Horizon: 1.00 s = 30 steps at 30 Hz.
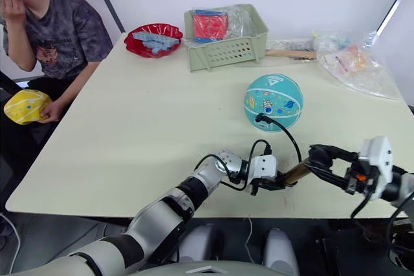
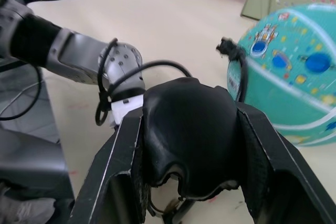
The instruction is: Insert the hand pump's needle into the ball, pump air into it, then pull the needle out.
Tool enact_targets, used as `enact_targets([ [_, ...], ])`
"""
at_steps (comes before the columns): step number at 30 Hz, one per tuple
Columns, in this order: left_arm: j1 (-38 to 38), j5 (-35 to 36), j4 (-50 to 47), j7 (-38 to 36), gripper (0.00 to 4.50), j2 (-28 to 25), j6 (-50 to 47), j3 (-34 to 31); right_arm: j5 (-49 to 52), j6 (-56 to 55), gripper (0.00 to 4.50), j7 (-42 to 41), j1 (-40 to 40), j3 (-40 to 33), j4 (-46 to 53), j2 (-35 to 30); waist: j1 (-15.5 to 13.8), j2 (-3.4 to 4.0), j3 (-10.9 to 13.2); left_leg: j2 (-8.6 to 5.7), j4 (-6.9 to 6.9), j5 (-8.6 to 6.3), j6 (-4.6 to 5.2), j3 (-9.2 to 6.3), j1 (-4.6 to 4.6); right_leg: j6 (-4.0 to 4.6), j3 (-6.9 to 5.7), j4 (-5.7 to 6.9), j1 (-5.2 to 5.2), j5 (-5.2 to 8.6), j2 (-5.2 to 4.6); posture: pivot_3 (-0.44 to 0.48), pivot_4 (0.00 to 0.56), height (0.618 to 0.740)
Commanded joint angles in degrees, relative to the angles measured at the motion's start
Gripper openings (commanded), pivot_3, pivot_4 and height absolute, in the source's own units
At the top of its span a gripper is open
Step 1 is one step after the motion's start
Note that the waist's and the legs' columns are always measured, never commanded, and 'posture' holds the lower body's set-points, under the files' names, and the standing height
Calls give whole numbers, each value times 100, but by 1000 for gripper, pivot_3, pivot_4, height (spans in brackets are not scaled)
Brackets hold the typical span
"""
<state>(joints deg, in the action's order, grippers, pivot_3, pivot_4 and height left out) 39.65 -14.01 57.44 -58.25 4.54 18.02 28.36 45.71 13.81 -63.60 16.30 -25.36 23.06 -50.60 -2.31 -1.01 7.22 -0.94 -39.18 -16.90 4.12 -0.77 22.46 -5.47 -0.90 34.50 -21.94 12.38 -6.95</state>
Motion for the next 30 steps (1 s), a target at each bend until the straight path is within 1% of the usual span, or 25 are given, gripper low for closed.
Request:
enact_targets([
  [1,-207,-362,587,-57,1095,-254,-239,243,742,427,1618,-228,-4,-751,368,-188,-9,-1,2,0,0,0,-1,-9,9,0,-9,-2,-4,0,1,0,150,738],
  [3,-202,-358,595,-56,1095,-259,-233,246,956,677,1618,-158,-102,-1006,462,-302,-7,1,4,-1,-2,1,-1,-11,26,0,-10,-4,-17,-1,-1,0,150,738],
  [10,-214,-376,611,-60,1095,-246,-207,277,1869,1739,1618,45,-571,-2203,524,-950,-5,12,18,-2,-2,1,-2,-13,30,0,-15,-6,-18,0,-4,0,150,738],
  [16,-210,-377,636,-19,1095,-187,-205,281,2179,2216,1618,164,-936,-2529,471,-1102,-3,3,28,-2,-3,1,-1,-15,31,0,-17,-6,-17,-1,-6,0,150,738],
  [18,-213,-380,639,-18,1095,-176,-200,288,2221,2305,1618,207,-1032,-2518,477,-1077,-3,5,31,-4,-5,1,-1,-13,32,-1,-16,-6,-17,-1,-9,0,150,738],
  [21,-213,-385,645,-14,1095,-168,-198,292,1920,2278,1618,20,-918,-2310,611,-947,-6,5,32,-5,-6,1,-2,-14,33,-1,-17,-6,-17,-1,-10,0,150,738],
  [25,-198,-391,663,-11,1095,-167,-186,294,1447,2134,1618,-7,-692,-1799,781,-682,-2,1,30,-6,-7,1,-1,-18,32,-6,-20,-6,-15,-4,-8,0,150,738],
  [28,-183,-387,679,0,1095,-161,-185,289,969,1825,1618,-176,-441,-1362,819,-430,1,-14,18,-6,-8,1,-2,-20,23,-21,-22,-5,-8,-12,-6,0,150,738],
  [30,-179,-381,685,1,1095,-163,-184,285,793,1667,1618,-138,-381,-1053,819,-216,3,-26,8,-6,-9,2,-2,-31,14,-22,-31,-4,0,-12,-4,0,150,738],
])
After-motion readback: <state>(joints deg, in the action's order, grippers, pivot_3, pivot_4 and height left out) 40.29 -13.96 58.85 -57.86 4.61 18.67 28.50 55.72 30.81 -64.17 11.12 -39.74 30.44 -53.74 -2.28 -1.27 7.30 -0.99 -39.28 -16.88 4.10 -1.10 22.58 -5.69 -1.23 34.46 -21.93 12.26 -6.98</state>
